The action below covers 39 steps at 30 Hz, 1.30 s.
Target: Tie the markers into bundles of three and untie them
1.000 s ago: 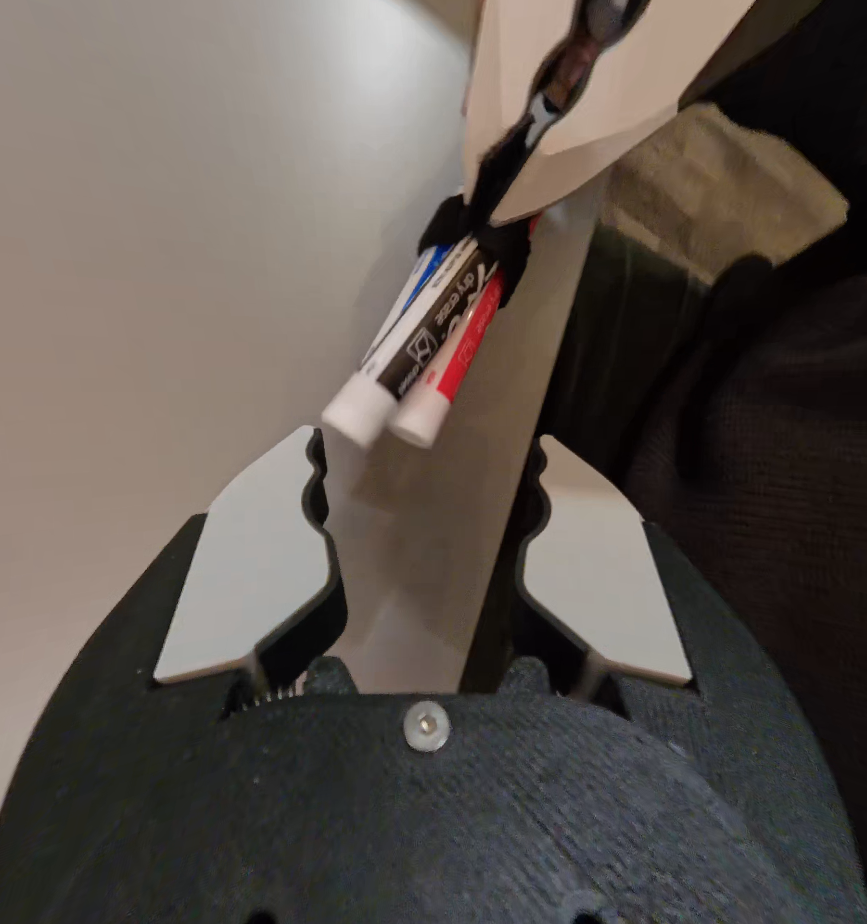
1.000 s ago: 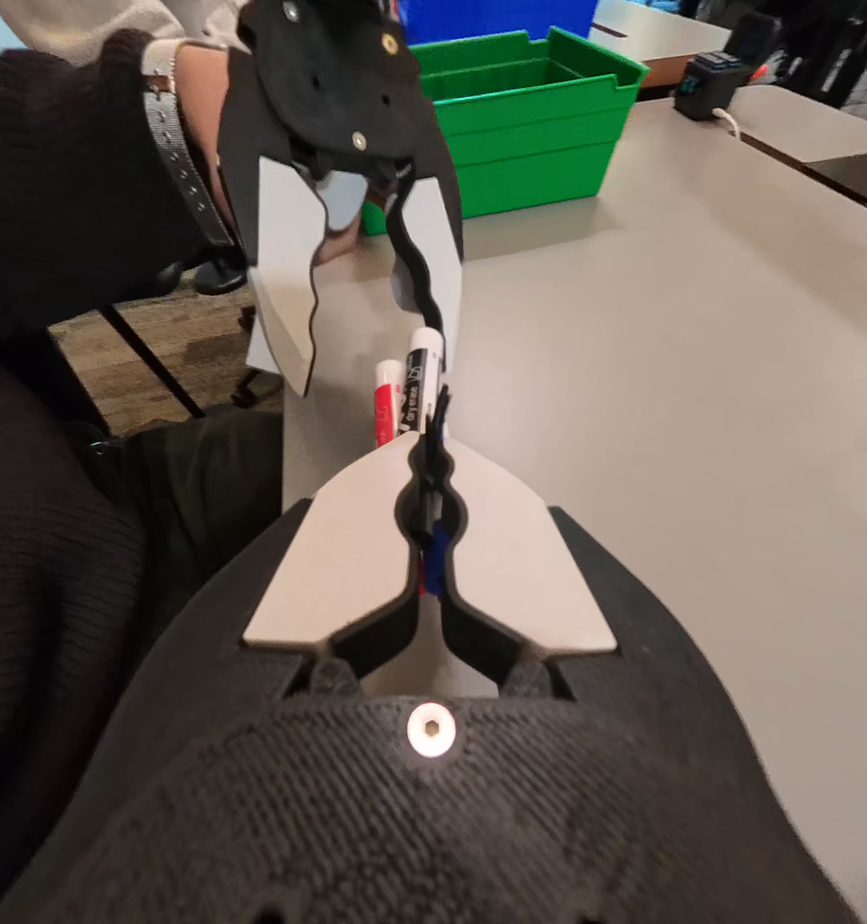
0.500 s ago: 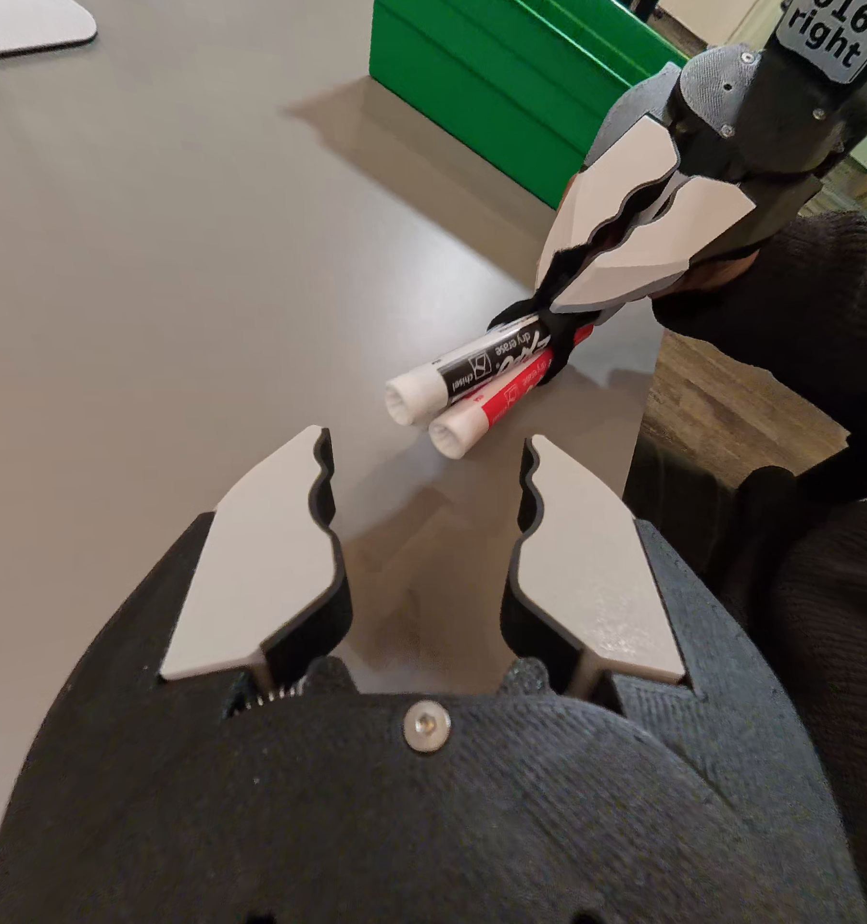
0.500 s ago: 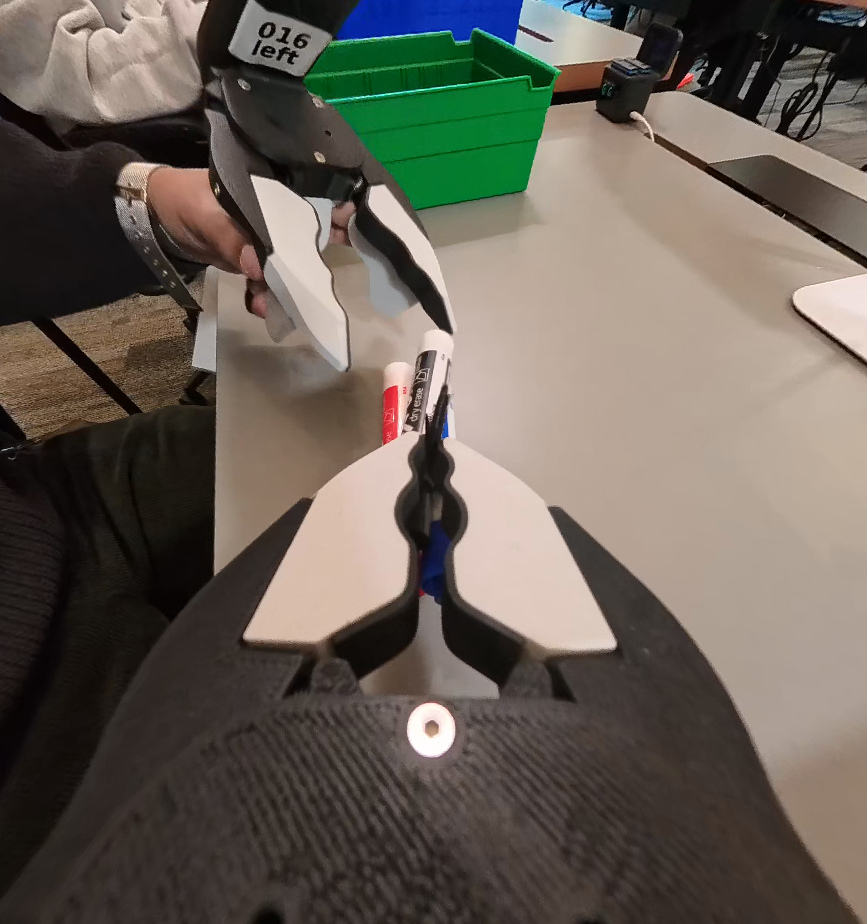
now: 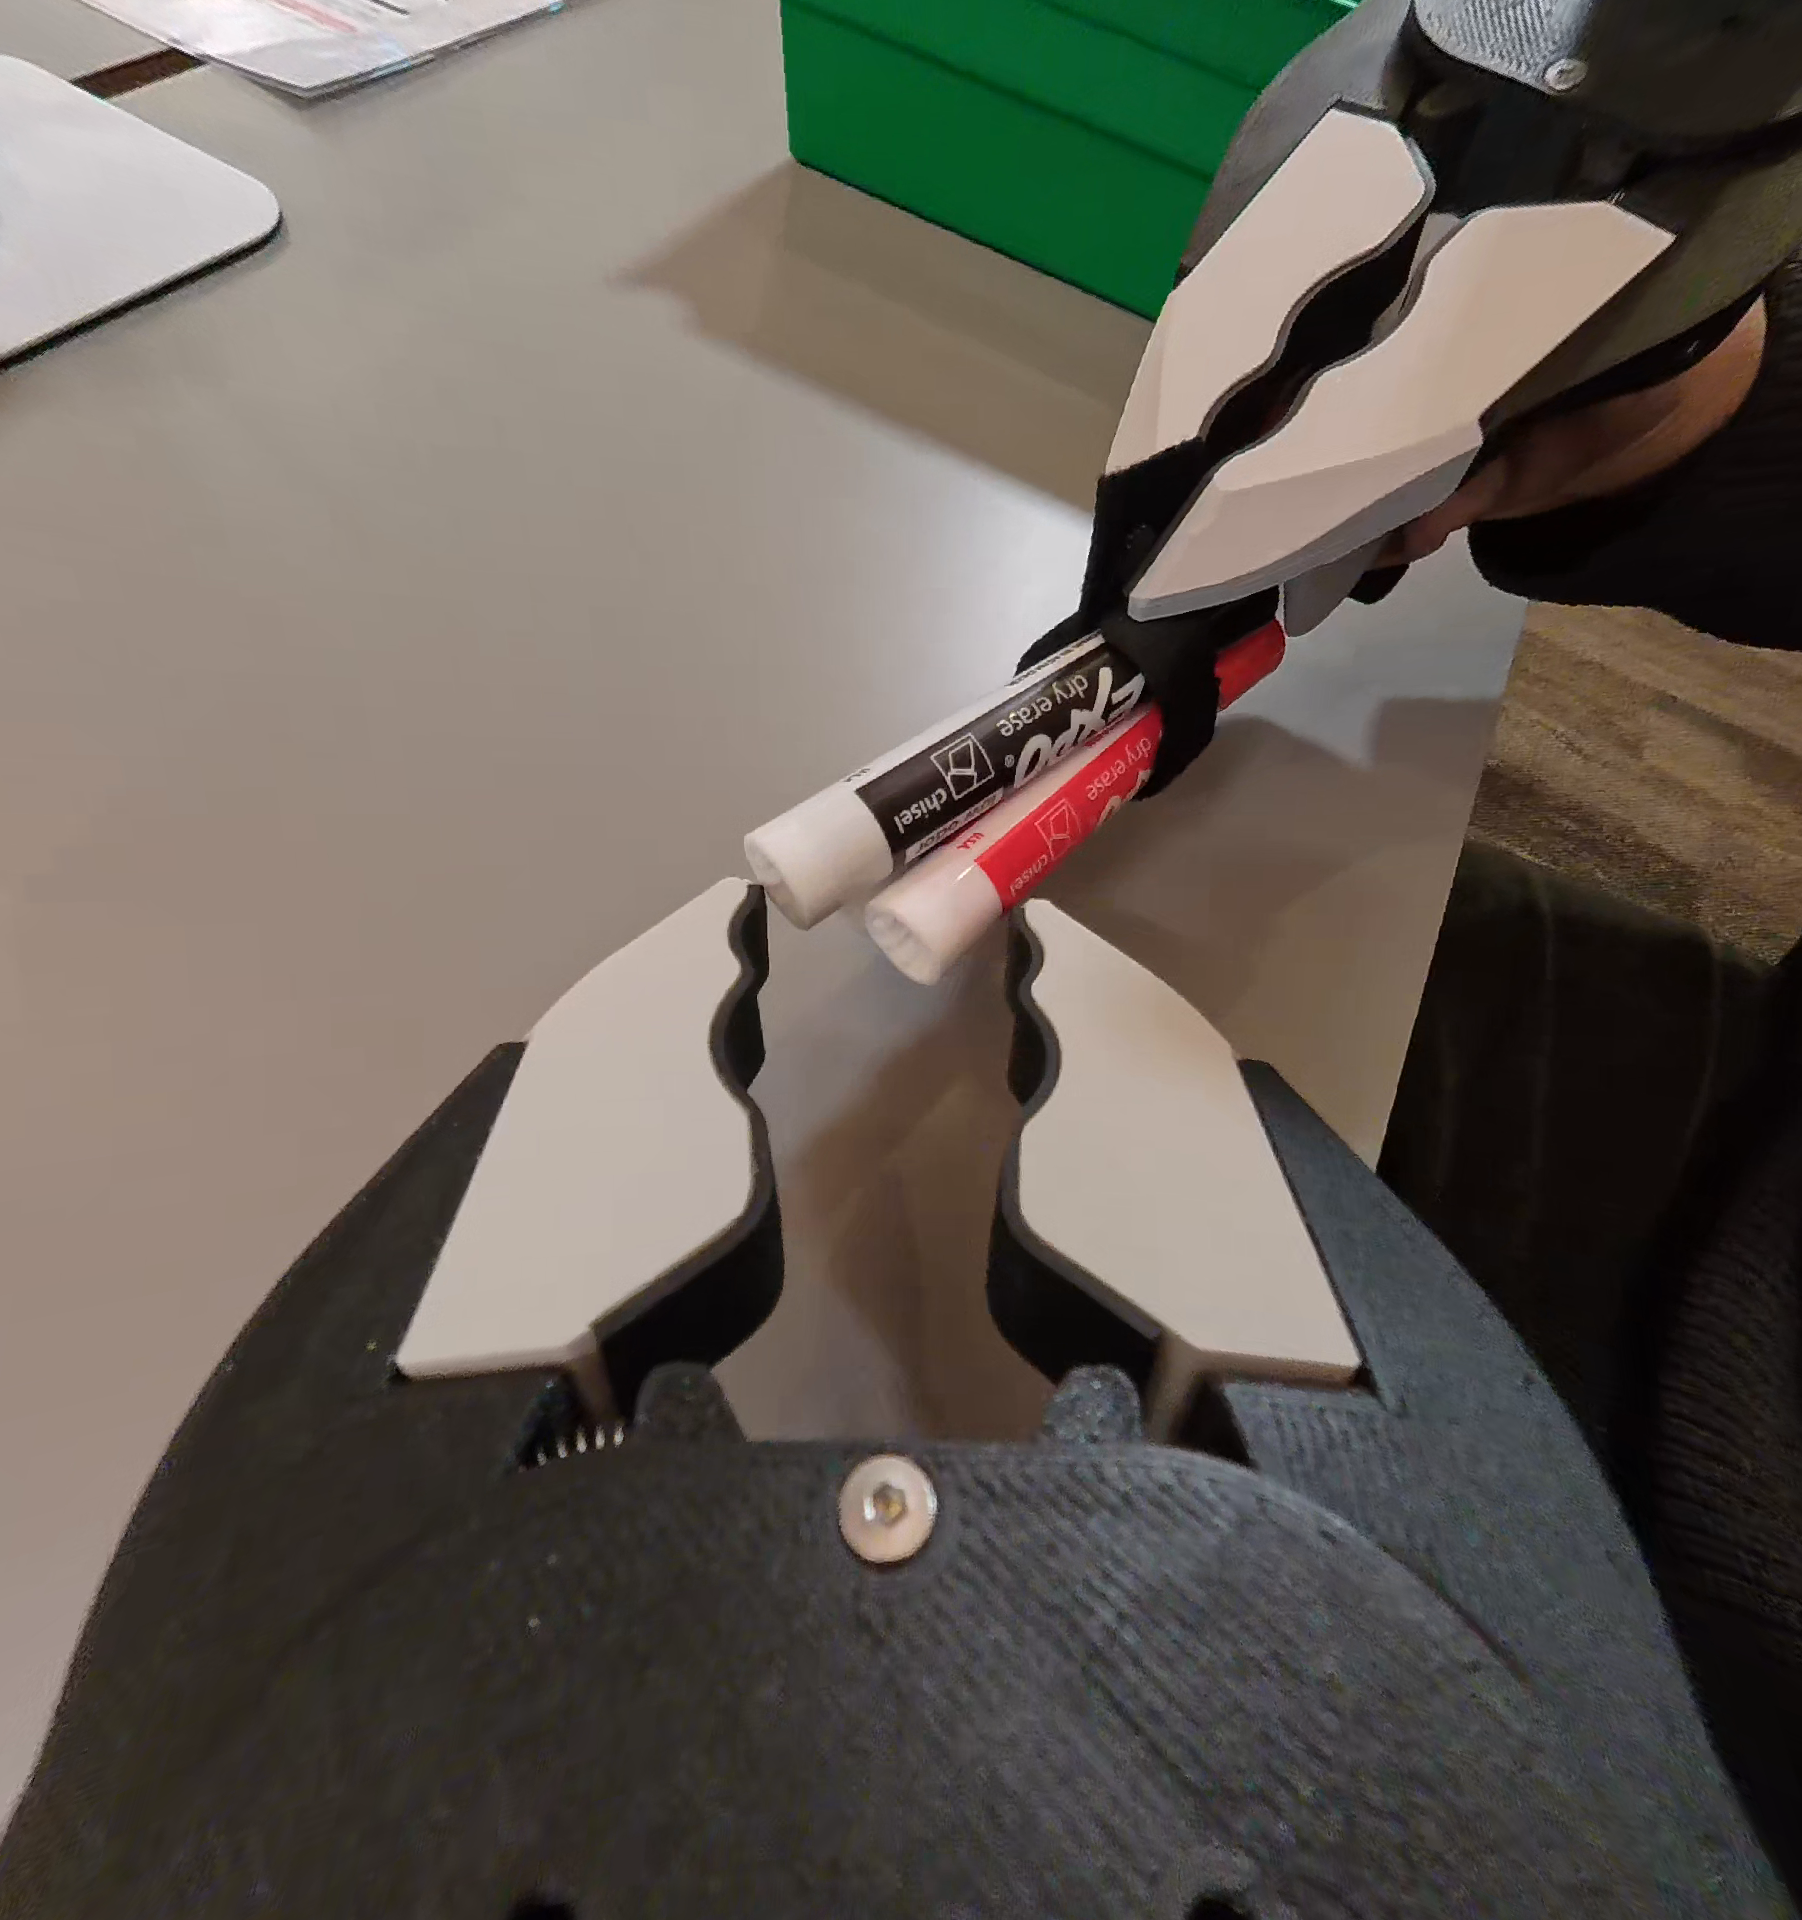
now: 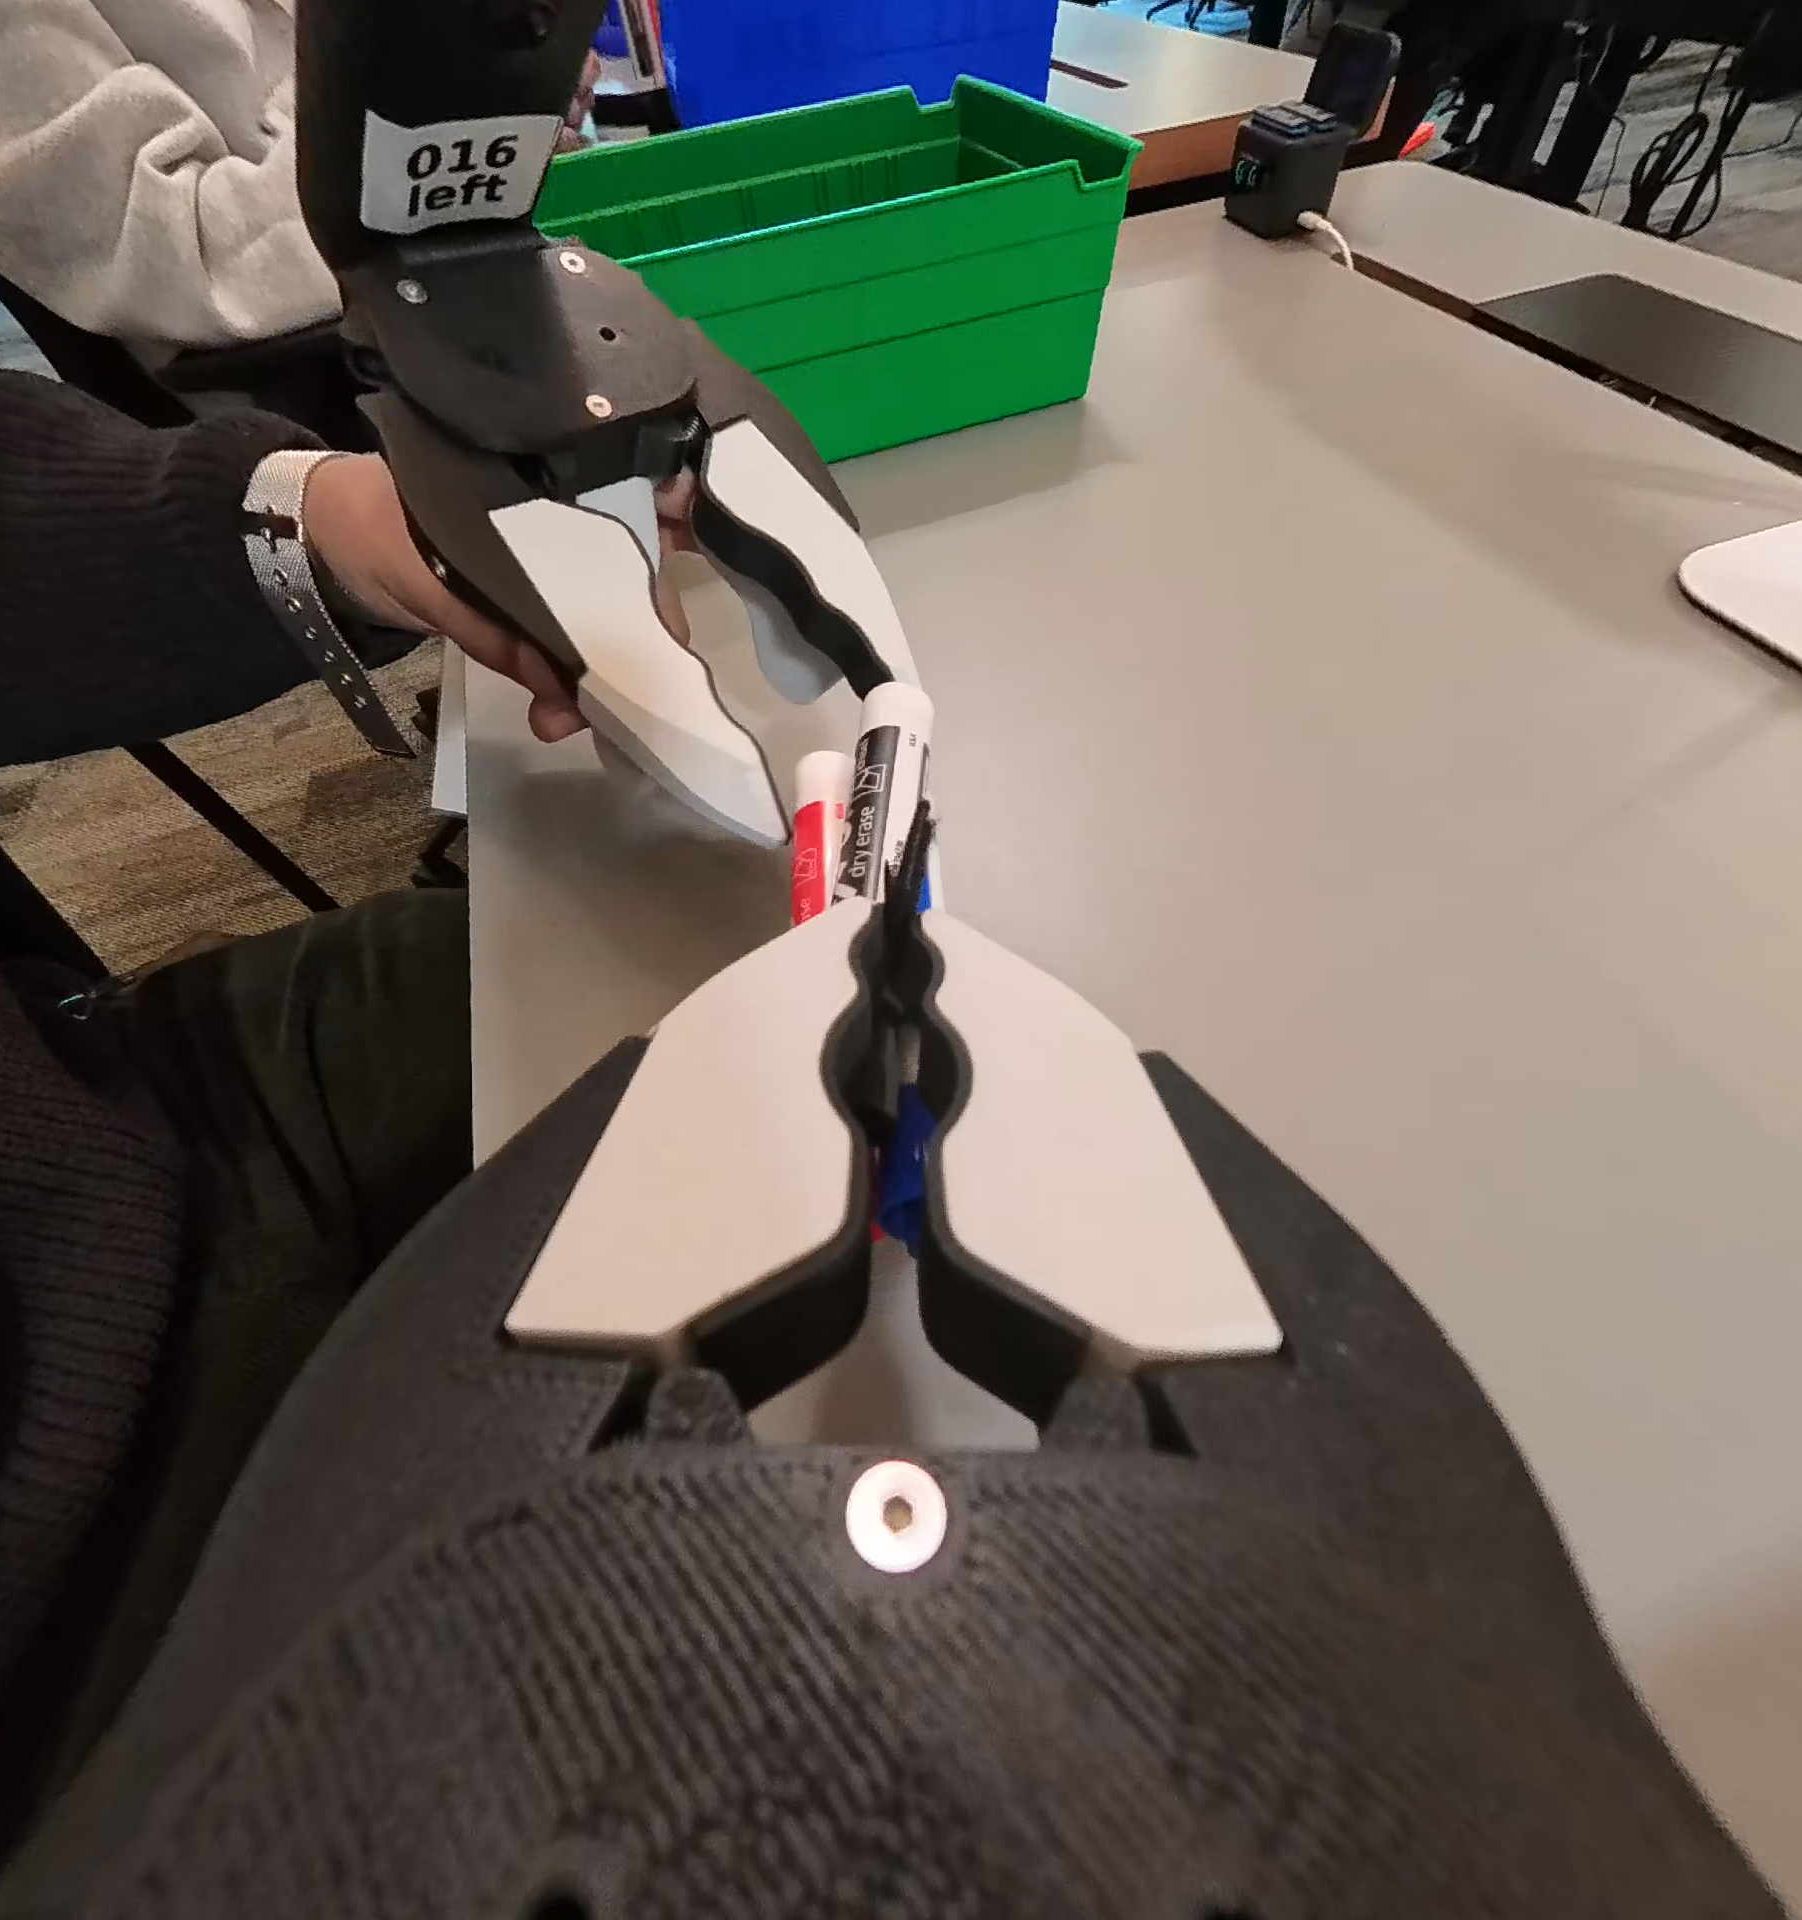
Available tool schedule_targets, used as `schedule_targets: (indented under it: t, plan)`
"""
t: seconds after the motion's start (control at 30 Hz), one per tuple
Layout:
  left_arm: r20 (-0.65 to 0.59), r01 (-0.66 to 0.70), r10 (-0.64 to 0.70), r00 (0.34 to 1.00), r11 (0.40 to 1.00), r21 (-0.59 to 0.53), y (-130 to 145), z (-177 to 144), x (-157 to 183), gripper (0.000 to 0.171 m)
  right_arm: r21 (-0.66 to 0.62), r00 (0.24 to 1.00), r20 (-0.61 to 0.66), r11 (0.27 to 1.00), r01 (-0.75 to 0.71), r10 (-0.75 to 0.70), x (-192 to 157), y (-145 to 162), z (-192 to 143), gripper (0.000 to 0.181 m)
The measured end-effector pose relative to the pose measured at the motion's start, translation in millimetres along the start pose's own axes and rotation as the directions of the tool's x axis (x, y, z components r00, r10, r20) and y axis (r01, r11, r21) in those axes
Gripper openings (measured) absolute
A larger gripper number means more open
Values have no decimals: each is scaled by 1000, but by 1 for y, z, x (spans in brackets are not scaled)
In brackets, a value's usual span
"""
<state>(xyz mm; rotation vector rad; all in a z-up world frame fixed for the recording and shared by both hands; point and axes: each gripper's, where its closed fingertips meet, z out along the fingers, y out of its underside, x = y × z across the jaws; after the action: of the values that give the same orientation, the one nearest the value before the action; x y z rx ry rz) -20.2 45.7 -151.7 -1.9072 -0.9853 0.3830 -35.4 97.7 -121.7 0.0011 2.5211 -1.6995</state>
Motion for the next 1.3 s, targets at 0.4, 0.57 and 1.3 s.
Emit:
schedule_targets:
  t: [0.4,0.57,1.3]
  plan:
    - [14,-57,57,998,998,-24,3,3,4,29,-2,999,-8,999,-34,34,4,2,-2,3]
    - [-7,-48,48,999,999,-16,2,2,5,26,5,999,-10,999,-32,32,5,1,-3,3]
    - [-242,-102,93,966,995,-23,-18,-5,64,50,-51,985,155,996,78,-69,-40,6,9,3]
